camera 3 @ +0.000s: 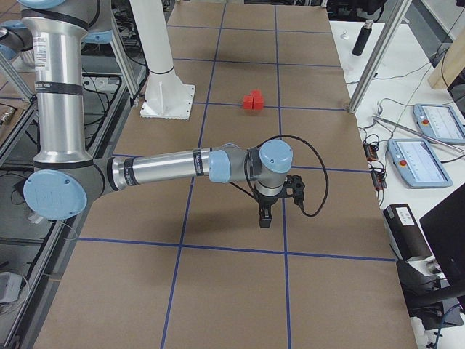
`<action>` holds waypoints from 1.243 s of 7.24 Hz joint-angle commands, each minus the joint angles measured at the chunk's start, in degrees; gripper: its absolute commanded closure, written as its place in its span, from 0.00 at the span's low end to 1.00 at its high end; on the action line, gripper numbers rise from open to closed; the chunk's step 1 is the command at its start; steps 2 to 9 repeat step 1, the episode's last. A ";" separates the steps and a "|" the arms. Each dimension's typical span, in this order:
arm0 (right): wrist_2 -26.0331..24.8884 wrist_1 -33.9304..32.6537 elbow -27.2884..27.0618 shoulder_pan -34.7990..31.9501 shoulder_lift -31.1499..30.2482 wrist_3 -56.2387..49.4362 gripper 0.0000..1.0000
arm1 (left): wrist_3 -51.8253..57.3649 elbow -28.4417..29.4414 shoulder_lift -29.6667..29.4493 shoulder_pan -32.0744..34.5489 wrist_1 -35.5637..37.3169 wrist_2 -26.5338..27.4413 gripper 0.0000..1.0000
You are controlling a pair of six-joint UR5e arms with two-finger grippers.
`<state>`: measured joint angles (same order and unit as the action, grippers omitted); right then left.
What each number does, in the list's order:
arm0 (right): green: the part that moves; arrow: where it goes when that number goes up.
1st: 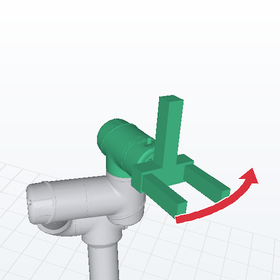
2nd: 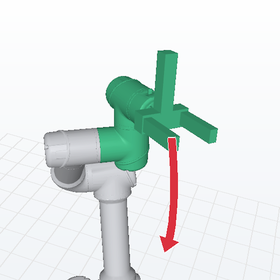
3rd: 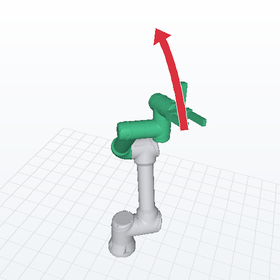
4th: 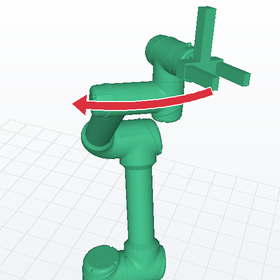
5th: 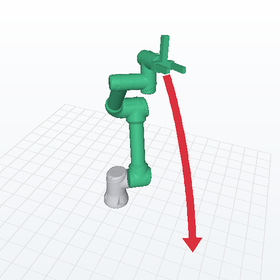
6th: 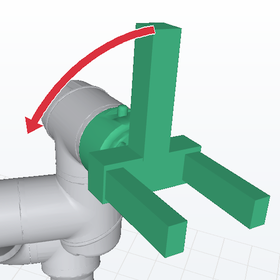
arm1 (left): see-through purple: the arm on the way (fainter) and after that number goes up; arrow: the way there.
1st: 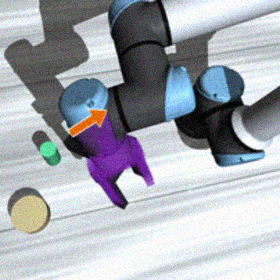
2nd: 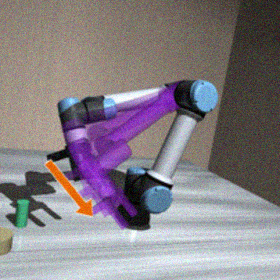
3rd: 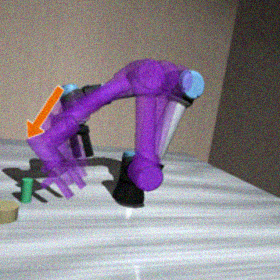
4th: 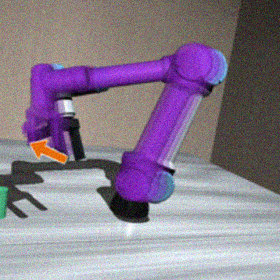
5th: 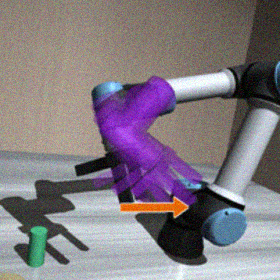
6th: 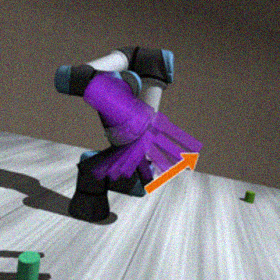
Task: Form red blocks into L shape at center
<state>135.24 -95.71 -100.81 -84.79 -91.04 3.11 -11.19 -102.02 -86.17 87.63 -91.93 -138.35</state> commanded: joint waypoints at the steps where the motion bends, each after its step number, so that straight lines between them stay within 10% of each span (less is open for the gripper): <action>1: 0.03 0.00 -1.05 -0.02 -1.68 -0.21 0.00 | -0.05 -0.11 -0.05 0.00 0.00 0.01 0.00; 9: 0.03 0.00 -1.05 -0.02 -1.68 -0.21 0.00 | -0.05 -0.11 -0.05 0.00 0.00 0.01 0.00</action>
